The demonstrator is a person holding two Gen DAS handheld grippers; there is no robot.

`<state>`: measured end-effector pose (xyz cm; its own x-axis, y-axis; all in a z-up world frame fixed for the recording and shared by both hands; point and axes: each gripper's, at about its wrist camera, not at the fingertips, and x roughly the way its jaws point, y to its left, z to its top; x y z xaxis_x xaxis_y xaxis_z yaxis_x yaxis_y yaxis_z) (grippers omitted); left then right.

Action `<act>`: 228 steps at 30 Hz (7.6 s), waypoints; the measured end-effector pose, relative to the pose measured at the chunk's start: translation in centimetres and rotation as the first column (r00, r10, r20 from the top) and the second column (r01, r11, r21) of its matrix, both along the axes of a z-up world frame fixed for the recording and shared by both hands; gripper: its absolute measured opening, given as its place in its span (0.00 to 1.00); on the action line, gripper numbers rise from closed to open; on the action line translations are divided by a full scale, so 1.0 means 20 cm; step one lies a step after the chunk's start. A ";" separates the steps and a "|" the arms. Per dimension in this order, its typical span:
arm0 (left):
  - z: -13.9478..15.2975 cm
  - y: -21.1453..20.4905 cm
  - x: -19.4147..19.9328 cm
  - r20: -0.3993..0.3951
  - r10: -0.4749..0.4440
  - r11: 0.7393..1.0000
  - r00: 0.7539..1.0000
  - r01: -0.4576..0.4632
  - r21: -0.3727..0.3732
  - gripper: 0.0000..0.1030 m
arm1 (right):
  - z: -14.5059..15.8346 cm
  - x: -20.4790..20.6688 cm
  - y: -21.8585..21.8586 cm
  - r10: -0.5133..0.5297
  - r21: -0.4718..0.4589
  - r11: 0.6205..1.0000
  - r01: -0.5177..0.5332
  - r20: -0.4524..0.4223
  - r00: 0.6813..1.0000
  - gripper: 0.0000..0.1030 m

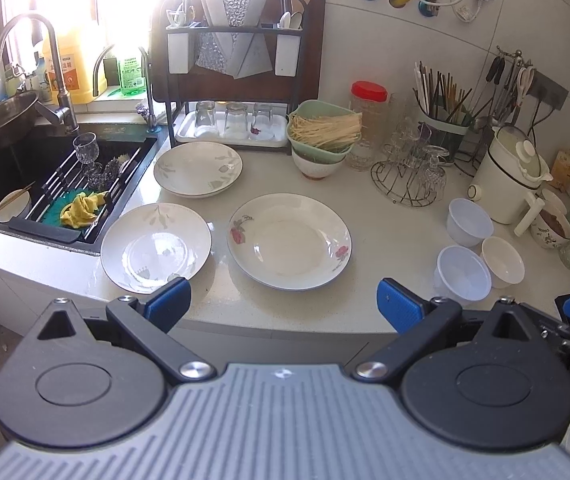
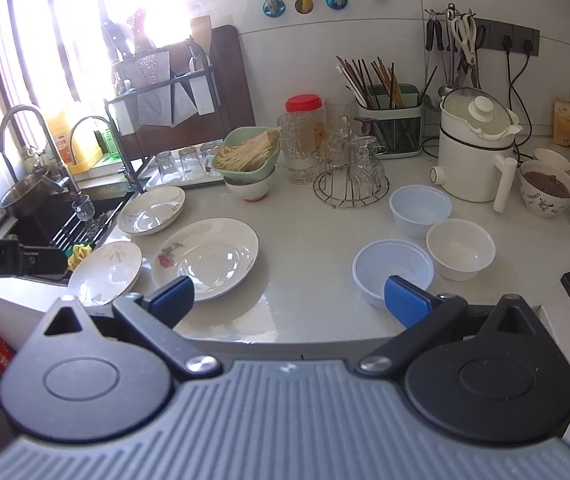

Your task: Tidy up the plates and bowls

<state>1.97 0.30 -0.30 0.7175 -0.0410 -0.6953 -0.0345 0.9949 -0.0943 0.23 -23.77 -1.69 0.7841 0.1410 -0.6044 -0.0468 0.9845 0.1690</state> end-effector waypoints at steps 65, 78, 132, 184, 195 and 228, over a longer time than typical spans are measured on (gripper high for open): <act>-0.02 0.02 -0.07 -0.033 0.005 1.000 0.999 -0.005 0.016 0.98 | 0.02 -0.01 0.03 0.055 0.042 0.998 -0.057 0.038 0.998 1.00; -0.02 0.00 -0.04 -0.046 -0.018 1.000 0.999 0.019 0.025 0.98 | 0.01 0.01 0.02 0.046 0.065 0.997 -0.048 0.031 0.998 1.00; -0.36 1.00 1.03 -0.184 -0.270 0.963 0.945 0.264 -0.055 0.98 | -0.16 0.66 0.93 -0.022 0.146 0.988 0.039 -0.116 0.993 1.00; -1.06 1.60 1.53 -0.356 -0.377 0.919 0.855 0.298 -0.256 0.48 | -0.88 1.17 1.35 0.005 0.359 0.906 0.224 -0.539 0.842 0.24; -1.11 1.59 1.59 -0.398 -0.394 0.909 0.828 0.289 -0.299 0.44 | -0.92 1.20 1.35 0.033 0.371 0.903 0.215 -0.559 0.829 0.24; -0.73 0.99 1.76 -0.296 -0.491 0.830 0.819 0.337 -0.445 0.44 | -0.54 1.23 0.69 -0.048 0.427 0.874 0.231 -0.397 0.917 0.24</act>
